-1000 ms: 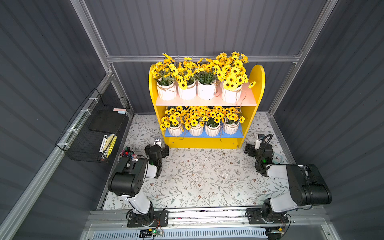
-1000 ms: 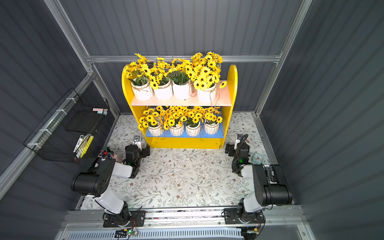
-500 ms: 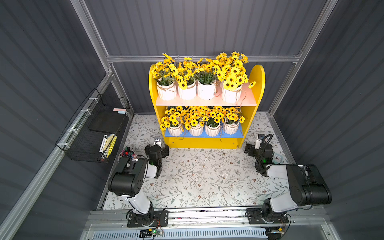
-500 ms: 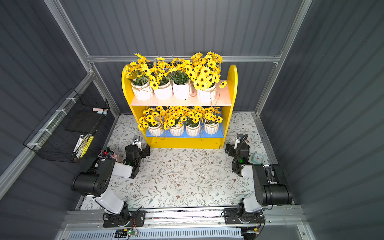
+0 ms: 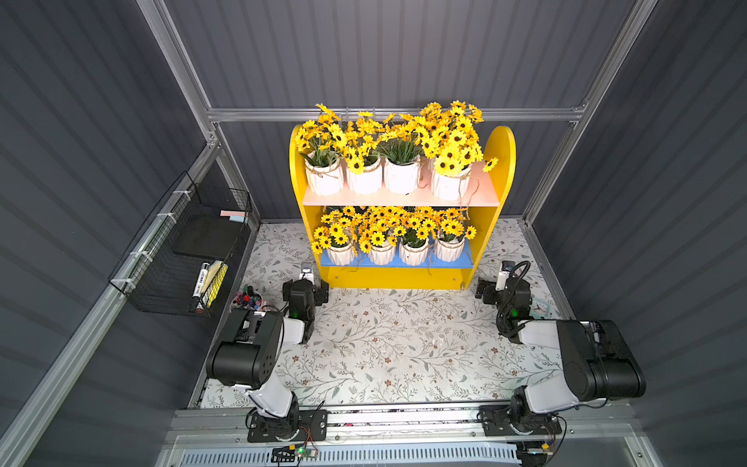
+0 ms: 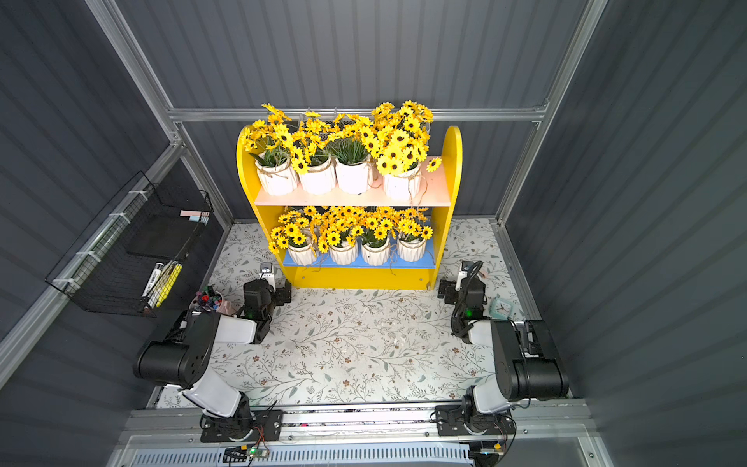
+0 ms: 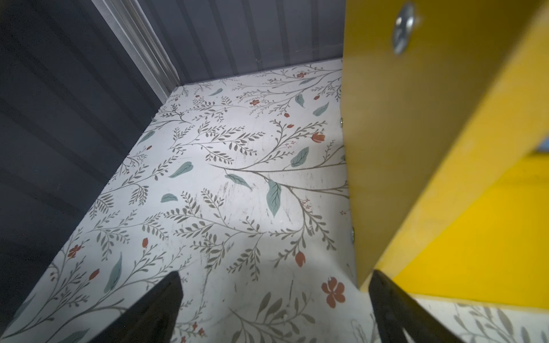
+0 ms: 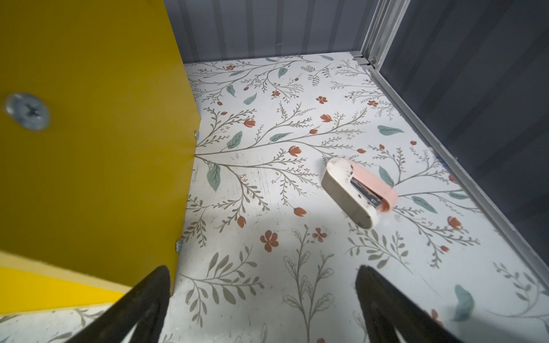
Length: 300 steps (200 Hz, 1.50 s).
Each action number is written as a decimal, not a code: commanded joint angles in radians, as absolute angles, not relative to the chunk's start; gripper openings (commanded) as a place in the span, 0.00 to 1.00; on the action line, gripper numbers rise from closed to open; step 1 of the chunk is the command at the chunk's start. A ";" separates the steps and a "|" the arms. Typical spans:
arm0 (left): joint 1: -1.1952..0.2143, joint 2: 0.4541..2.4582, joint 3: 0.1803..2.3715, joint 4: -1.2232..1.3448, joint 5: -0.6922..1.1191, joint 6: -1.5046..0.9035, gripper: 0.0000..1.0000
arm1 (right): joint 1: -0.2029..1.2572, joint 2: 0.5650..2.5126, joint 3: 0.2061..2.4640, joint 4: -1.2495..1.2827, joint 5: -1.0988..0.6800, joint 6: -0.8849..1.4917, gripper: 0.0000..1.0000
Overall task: Take the sunflower pots off the shelves
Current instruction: Pick up the sunflower pot from the shelf.
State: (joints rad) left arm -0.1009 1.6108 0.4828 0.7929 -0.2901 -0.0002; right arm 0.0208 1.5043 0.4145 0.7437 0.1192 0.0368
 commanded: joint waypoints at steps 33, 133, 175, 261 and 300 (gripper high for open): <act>-0.098 1.272 0.521 0.488 -0.272 -0.108 0.99 | 0.055 1.275 0.493 0.463 0.128 0.026 0.99; -0.098 0.842 0.763 -0.088 -0.055 -0.342 0.99 | 0.151 0.796 0.596 -0.119 0.202 0.548 0.99; -0.098 0.826 0.853 -0.232 0.019 -0.488 0.99 | 0.147 0.658 0.539 -0.082 0.118 0.575 0.95; -0.098 0.939 1.038 -0.150 0.235 -0.374 0.99 | 0.550 0.745 0.984 -0.429 0.163 0.313 0.94; -0.098 0.980 1.083 -0.119 0.272 -0.374 0.99 | 0.713 0.844 1.134 -0.386 0.254 0.150 0.99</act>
